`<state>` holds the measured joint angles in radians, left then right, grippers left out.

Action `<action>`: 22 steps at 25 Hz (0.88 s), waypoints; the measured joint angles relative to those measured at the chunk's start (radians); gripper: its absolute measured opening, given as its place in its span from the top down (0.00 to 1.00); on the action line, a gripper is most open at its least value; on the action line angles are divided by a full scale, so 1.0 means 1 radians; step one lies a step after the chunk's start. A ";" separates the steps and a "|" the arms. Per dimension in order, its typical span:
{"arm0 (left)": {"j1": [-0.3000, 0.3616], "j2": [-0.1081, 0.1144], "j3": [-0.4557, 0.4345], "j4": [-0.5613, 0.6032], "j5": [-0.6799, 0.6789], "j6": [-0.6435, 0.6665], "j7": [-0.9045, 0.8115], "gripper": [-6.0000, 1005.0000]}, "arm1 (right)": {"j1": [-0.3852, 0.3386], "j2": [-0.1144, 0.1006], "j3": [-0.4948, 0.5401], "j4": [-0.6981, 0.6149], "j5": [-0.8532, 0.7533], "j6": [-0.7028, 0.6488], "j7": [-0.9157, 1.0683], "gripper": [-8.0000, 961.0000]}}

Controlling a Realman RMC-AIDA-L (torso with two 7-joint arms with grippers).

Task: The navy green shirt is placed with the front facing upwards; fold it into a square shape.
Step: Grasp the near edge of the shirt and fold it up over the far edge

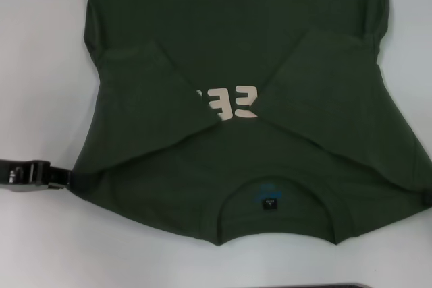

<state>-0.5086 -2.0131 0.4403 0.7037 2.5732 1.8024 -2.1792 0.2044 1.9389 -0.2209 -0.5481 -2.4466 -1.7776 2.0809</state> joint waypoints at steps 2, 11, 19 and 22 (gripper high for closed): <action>0.008 0.000 -0.004 0.004 0.010 0.013 0.004 0.97 | -0.009 0.001 0.000 0.001 0.000 -0.006 -0.007 0.96; 0.069 -0.005 -0.017 0.036 0.026 0.067 0.019 0.96 | -0.053 0.010 0.000 -0.005 -0.002 -0.039 -0.033 0.96; 0.087 -0.015 -0.020 0.032 0.034 0.067 0.039 0.96 | -0.048 0.005 0.012 -0.006 -0.003 -0.047 -0.034 0.95; 0.085 -0.016 -0.020 0.031 0.029 0.064 0.042 0.96 | -0.036 0.005 0.012 -0.006 -0.004 -0.047 -0.035 0.95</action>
<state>-0.4241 -2.0286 0.4202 0.7347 2.6024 1.8666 -2.1372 0.1680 1.9438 -0.2086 -0.5538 -2.4503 -1.8250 2.0464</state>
